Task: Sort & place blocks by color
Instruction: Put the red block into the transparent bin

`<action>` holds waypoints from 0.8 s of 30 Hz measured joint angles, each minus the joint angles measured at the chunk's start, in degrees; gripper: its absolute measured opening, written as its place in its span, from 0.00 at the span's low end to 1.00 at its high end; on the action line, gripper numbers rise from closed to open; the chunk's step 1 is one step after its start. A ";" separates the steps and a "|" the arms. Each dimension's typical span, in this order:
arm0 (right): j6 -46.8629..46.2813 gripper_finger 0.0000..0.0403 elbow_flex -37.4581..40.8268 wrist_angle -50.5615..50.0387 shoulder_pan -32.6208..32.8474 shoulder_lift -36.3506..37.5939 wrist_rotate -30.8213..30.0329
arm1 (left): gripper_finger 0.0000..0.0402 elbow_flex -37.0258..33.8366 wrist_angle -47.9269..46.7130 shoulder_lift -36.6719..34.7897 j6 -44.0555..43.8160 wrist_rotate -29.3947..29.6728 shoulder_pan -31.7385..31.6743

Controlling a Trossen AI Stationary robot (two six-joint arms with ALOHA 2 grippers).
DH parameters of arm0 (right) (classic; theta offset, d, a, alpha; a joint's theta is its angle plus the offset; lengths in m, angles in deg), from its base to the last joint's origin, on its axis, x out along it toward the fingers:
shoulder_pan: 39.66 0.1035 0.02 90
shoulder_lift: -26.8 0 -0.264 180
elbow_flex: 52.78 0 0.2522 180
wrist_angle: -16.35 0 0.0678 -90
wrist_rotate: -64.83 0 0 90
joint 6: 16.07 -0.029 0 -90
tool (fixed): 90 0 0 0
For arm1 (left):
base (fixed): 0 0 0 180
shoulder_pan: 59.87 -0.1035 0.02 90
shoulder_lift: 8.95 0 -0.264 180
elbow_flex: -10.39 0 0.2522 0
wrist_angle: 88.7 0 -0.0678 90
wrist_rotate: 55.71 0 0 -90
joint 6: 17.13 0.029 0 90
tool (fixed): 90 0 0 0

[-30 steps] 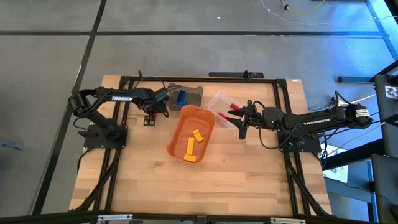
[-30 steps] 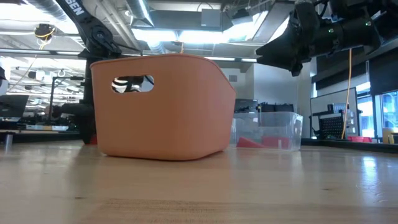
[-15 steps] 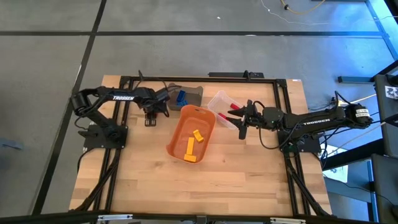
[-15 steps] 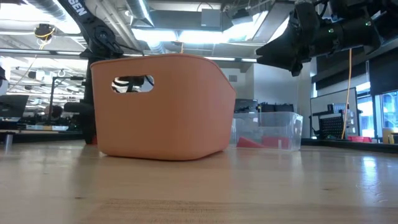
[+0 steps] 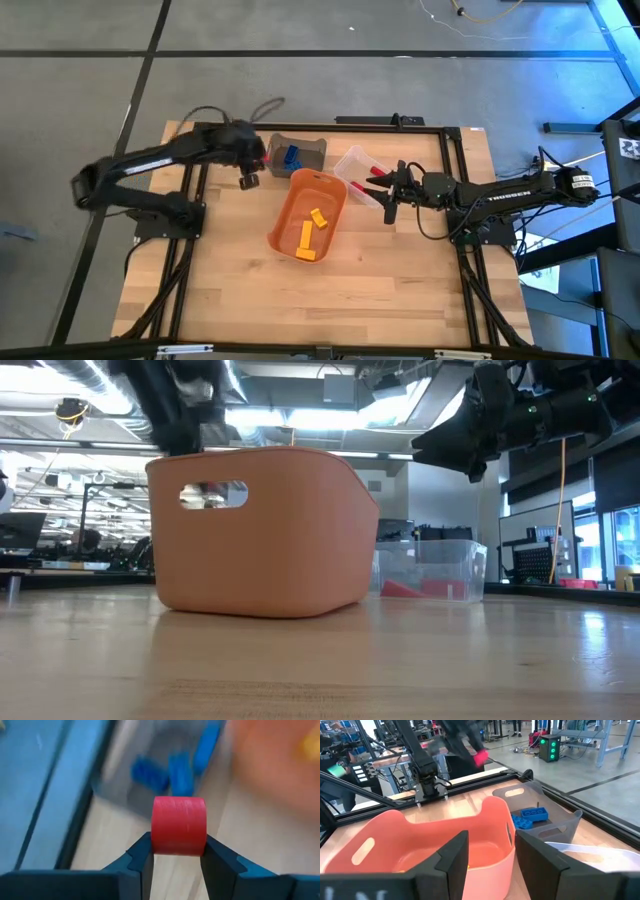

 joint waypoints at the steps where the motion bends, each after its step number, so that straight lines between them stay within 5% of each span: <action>1: 0.00 0.40 0.00 0.00 0.00 0.00 0.01 | 0.29 -0.63 2.64 -2.66 -1.48 -0.93 0.96; 8: 0.00 0.40 0.00 0.45 0.00 0.00 0.01 | 0.29 -15.24 33.86 -17.23 -13.17 -4.07 12.31; 15: -0.15 0.40 0.01 0.46 0.00 0.00 0.01 | 0.29 -35.21 74.80 -15.48 -24.74 0.71 23.11; 24: 0.13 0.40 0.02 0.45 0.00 0.00 0.01 | 0.29 -38.25 87.19 -11.10 -24.48 6.73 28.02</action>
